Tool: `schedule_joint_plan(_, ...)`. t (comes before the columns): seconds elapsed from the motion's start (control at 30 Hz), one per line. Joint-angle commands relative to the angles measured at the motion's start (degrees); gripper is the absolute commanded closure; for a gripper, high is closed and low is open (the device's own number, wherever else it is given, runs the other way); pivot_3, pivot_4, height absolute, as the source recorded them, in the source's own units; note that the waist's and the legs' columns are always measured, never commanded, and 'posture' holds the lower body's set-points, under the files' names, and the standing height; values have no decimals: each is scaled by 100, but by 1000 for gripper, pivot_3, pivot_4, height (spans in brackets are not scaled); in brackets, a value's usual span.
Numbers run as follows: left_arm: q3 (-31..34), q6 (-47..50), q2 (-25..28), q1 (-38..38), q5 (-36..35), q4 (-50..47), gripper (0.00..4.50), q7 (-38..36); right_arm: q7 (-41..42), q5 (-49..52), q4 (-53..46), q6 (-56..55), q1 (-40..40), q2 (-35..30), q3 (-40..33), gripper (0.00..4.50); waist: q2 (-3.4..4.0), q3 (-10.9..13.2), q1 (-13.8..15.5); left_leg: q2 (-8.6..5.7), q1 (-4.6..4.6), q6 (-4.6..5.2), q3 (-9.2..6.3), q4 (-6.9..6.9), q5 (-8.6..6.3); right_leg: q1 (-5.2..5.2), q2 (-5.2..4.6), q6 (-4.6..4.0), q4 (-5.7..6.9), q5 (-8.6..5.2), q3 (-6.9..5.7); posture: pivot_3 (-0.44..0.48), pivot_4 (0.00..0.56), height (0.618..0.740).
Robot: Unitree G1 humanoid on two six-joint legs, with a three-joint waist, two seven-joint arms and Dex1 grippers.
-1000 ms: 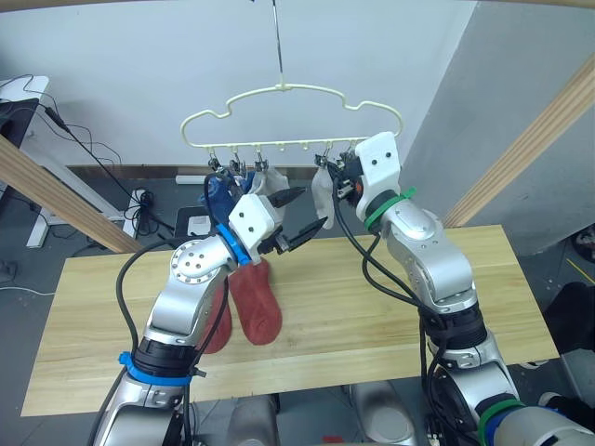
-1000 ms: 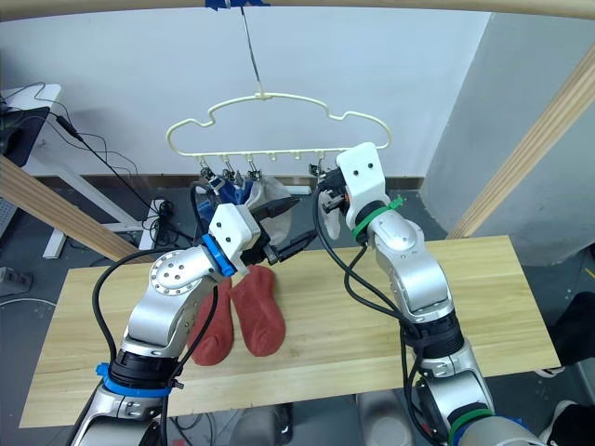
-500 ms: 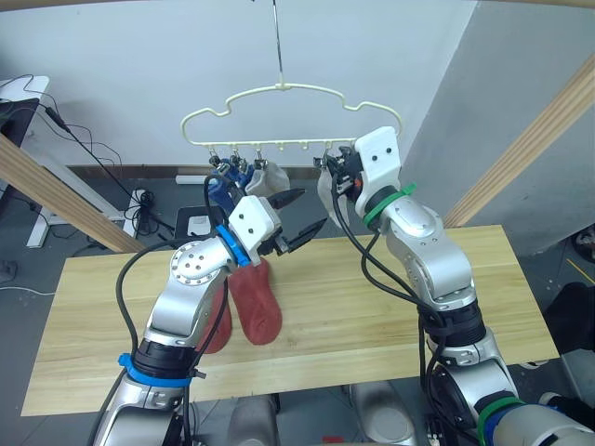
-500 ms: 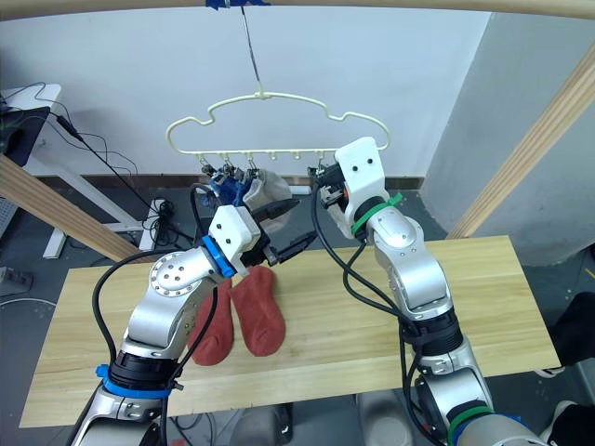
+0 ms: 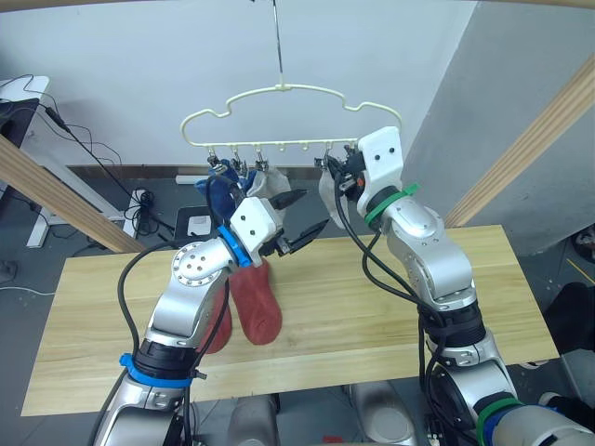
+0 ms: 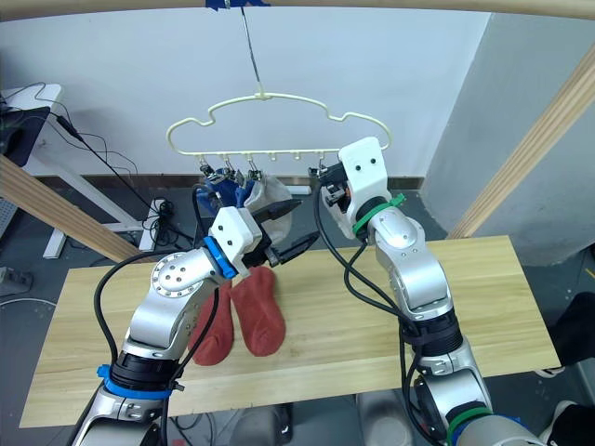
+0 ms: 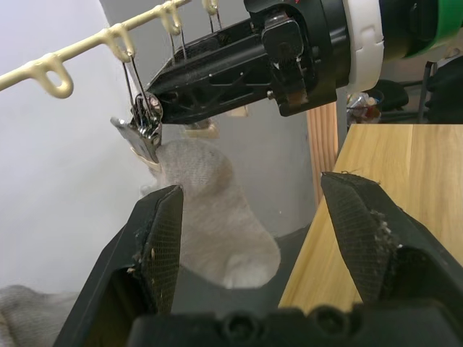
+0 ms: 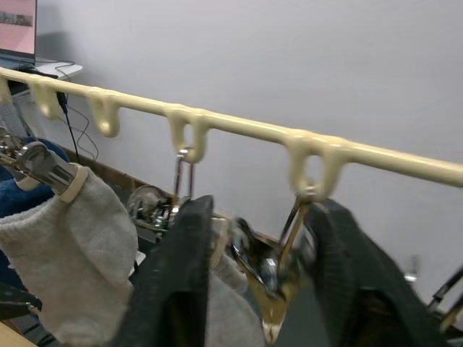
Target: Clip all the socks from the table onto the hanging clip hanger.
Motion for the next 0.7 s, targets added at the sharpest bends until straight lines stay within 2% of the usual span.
schedule_joint_plan(0.03, 0, -83, -10, 47, 8, -152, 1179, -2, -25, -56, -225, -43, 18, 8, -16, 2259, 0, 0, 0, 0, 0, 0, 0, 0, 0, 0, 0, 0, 0, 0, 0, -195, 277, 740)
schedule_joint_plan(0.63, -19, -75, -13, 66, 28, -161, 1179, 13, -360, -156, -642, 321, 251, 60, -99, 2259, 0, 0, 0, 0, 0, 0, 0, 0, 0, 0, 0, 0, 0, 0, 0, -201, 283, 740)
schedule_joint_plan(0.67, -24, -76, -17, 65, 29, -160, 1179, 13, -361, -148, -676, 339, 276, 68, -101, 2600, 0, 0, -3, 0, 0, 0, 0, 0, 0, -1, 0, 0, 0, 0, 1, -203, 283, 740)
schedule_joint_plan(0.7, -30, -77, -22, 65, 32, -158, 1179, 15, -357, -140, -705, 351, 297, 75, -100, 2737, 0, 0, -3, 0, 0, 0, 0, 0, 0, -1, 0, 0, 1, 0, 1, -202, 284, 740)
